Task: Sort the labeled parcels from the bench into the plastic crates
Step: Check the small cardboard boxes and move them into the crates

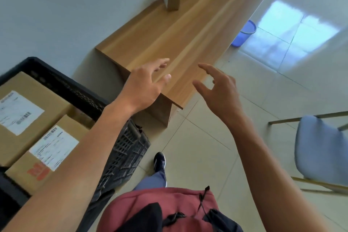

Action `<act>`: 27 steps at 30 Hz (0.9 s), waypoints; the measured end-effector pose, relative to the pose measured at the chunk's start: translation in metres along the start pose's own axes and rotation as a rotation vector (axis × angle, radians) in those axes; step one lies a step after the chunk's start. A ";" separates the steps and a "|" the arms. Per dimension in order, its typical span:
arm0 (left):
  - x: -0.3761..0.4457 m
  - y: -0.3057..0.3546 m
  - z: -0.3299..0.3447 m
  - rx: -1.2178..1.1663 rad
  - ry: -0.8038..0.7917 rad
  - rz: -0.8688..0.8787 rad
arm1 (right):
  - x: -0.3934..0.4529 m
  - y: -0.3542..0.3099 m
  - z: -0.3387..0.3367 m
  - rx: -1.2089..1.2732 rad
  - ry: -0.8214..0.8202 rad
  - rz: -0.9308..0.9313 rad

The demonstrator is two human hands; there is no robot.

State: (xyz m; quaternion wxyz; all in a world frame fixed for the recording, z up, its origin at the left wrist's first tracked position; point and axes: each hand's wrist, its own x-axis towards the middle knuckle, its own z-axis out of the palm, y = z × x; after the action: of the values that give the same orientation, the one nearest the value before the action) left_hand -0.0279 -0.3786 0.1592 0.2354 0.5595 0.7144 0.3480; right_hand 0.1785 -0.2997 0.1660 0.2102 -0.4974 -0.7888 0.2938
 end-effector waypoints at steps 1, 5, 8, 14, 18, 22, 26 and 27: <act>0.015 0.000 0.002 -0.005 -0.004 0.009 | 0.012 0.003 -0.005 -0.005 0.015 0.002; 0.074 0.010 0.011 -0.035 -0.023 0.052 | 0.059 0.018 -0.024 0.000 0.082 0.017; 0.113 0.024 0.023 -0.036 -0.056 0.094 | 0.085 0.037 -0.035 0.013 0.109 0.052; 0.188 0.043 0.063 -0.038 -0.144 0.102 | 0.136 0.089 -0.061 0.055 0.142 0.099; 0.244 0.062 0.098 -0.041 -0.140 0.090 | 0.184 0.131 -0.082 0.077 0.140 0.108; 0.300 0.089 0.134 -0.044 -0.136 0.058 | 0.236 0.172 -0.113 0.098 0.124 0.098; 0.353 0.116 0.166 -0.036 -0.112 0.040 | 0.288 0.206 -0.150 0.097 0.102 0.092; 0.364 0.121 0.172 -0.038 -0.103 0.034 | 0.300 0.213 -0.158 0.093 0.092 0.089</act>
State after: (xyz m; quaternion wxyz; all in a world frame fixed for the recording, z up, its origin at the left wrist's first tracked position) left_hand 0.0783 0.0287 0.1588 0.2765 0.5842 0.6850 0.3361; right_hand 0.2930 0.0834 0.1509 0.2561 -0.5345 -0.7408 0.3160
